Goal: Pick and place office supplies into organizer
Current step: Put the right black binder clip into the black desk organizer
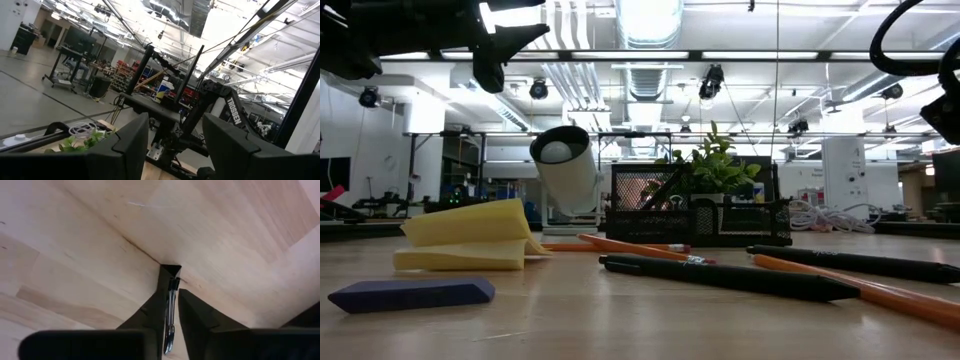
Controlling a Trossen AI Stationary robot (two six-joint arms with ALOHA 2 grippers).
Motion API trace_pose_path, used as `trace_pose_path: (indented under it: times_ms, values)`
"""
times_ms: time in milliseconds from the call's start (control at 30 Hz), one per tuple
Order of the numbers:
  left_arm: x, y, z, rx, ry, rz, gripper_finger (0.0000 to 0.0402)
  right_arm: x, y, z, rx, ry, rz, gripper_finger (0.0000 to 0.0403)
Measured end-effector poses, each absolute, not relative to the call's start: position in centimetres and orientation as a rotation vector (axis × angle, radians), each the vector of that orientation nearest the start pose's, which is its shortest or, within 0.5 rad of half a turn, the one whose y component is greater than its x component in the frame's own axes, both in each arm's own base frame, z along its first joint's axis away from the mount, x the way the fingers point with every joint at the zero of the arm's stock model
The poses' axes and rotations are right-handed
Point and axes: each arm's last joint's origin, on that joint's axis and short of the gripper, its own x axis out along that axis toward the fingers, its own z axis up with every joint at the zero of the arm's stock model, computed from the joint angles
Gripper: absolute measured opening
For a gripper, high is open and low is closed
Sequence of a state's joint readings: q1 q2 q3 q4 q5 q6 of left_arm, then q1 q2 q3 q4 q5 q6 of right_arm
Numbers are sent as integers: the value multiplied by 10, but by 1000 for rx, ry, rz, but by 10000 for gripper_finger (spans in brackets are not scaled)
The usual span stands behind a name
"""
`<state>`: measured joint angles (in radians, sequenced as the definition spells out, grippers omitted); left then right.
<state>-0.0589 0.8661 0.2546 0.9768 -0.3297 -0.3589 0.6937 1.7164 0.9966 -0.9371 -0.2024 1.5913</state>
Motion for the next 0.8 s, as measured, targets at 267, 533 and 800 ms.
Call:
trace_pose_path:
  times_ms: [267,533,800]
  values:
    - [173,-1,247,-424,-405,201,171,207,180,153,695,1693,-667,10]
    - [173,-1,247,-424,-405,200,171,206,179,158,683,1695,-611,9]
    - [173,-1,247,-424,-406,201,171,207,174,172,688,1668,-532,9]
